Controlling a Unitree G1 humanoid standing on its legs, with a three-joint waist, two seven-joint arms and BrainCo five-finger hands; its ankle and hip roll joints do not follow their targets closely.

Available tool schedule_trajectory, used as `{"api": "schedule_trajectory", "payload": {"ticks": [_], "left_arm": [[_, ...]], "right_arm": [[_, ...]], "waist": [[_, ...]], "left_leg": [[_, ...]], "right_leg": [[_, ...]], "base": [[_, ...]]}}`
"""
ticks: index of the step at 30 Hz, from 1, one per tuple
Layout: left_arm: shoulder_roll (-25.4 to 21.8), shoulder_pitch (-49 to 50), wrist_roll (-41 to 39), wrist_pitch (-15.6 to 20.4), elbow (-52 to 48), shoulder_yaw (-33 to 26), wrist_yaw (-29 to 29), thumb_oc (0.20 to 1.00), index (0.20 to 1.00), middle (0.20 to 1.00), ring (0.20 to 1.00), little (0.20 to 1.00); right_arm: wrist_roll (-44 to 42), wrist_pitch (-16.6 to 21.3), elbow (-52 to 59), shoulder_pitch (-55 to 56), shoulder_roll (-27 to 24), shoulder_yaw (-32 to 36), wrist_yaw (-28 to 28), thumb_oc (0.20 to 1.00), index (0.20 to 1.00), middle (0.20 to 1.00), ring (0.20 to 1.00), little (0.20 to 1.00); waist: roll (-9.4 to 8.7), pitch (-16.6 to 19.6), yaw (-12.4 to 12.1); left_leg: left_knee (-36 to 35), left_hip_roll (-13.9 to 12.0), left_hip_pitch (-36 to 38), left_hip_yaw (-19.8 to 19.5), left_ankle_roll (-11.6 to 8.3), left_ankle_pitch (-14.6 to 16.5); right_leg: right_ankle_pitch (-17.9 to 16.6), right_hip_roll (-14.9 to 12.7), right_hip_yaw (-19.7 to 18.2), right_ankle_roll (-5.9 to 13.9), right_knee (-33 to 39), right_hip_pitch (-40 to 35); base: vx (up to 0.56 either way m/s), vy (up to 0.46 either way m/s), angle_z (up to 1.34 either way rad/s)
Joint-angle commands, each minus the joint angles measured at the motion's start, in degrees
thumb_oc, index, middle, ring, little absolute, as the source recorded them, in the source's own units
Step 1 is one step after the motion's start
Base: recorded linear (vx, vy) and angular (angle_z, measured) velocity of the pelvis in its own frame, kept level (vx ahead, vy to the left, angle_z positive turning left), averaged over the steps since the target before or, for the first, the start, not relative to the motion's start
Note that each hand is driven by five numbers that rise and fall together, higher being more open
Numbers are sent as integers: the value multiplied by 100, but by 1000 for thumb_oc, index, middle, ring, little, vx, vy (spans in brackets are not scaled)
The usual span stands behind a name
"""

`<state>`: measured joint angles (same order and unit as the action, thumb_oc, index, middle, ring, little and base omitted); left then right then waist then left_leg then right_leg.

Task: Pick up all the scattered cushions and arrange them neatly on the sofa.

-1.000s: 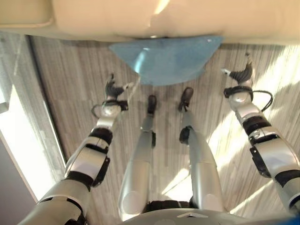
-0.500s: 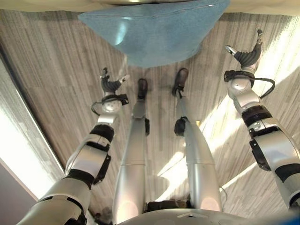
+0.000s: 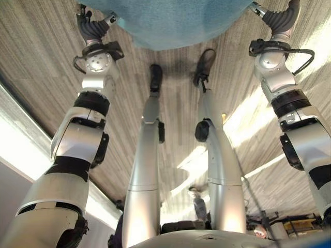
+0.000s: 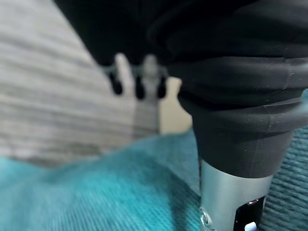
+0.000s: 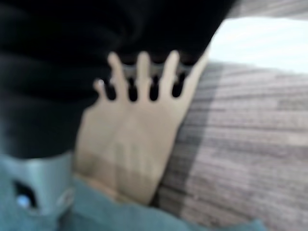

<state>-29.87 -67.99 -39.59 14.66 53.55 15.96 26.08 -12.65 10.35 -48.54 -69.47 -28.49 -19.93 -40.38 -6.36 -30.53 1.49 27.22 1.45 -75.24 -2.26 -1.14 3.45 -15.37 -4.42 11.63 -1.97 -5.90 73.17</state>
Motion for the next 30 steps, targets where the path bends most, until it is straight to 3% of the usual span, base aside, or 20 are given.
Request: {"api": "schedule_trajectory", "payload": {"ticks": [1,9,10,16,17,18,19,20,30], "left_arm": [[108,690,-151,467,-490,48,-151,1000,1000,1000,1000,1000],[494,423,-330,578,-803,262,-250,1000,1000,1000,1000,1000],[532,242,-388,590,-787,345,-292,1000,1000,1000,1000,1000],[568,-297,-477,662,-697,576,-277,1000,1000,1000,1000,1000],[561,-473,-505,714,-752,642,-251,1000,1000,1000,1000,1000],[554,-535,-523,749,-829,662,-242,959,959,959,959,959],[535,-570,-503,766,-881,669,-243,407,407,407,407,407],[494,-558,-574,881,-1094,612,-247,200,200,200,200,200],[662,219,-535,1056,-1841,198,-343,200,200,200,200,200]], "right_arm": [[-143,352,172,521,150,-213,104,1000,1000,1000,1000,1000],[-351,441,160,-112,561,-845,622,1000,1000,1000,1000,1000],[-472,415,37,-410,869,-1143,795,1000,1000,1000,1000,1000],[-819,413,-295,-968,1574,-1575,1016,1000,1000,1000,1000,1000],[-915,439,-310,-1106,1775,-1695,1079,580,580,580,580,580],[-954,459,-263,-1195,1858,-1751,1071,275,275,275,275,275],[-973,487,-229,-1233,1918,-1775,1079,200,200,200,200,200],[-1090,600,-62,-1290,1988,-1761,1094,200,200,200,200,200],[-840,652,655,-777,1504,-1248,1058,200,200,200,200,200]], "waist": [[100,709,35],[103,832,-49],[121,849,-110],[189,839,-219],[219,842,-257],[234,849,-273],[243,859,-288],[258,919,-307],[281,1094,-279]], "left_leg": [[-975,-339,643,-774,-242,-25],[-1018,-335,573,-774,-277,-54],[-1071,-331,576,-782,-295,-88],[-1150,-329,527,-787,-330,-177],[-1213,-328,518,-789,-343,-222],[-1240,-326,510,-790,-352,-240],[-1258,-325,500,-793,-363,-262],[-1326,-320,508,-800,-377,-315],[-1602,-258,1006,-775,-417,-416]], "right_leg": [[1461,-546,73,1080,-1396,-45],[1436,-522,46,1068,-1404,84],[1420,-520,57,1060,-1391,101],[1377,-525,70,1072,-1366,168],[1372,-521,84,1078,-1349,190],[1372,-518,89,1078,-1343,206],[1374,-516,88,1077,-1336,217],[1362,-494,82,1079,-1310,223],[1271,-425,72,1074,-1100,-258]], "base": [[0,0,0],[0,0,0],[0,0,0],[0,0,0],[1,-5,4],[1,-8,6],[0,-2,8],[-2,0,8],[-24,6,5]]}}
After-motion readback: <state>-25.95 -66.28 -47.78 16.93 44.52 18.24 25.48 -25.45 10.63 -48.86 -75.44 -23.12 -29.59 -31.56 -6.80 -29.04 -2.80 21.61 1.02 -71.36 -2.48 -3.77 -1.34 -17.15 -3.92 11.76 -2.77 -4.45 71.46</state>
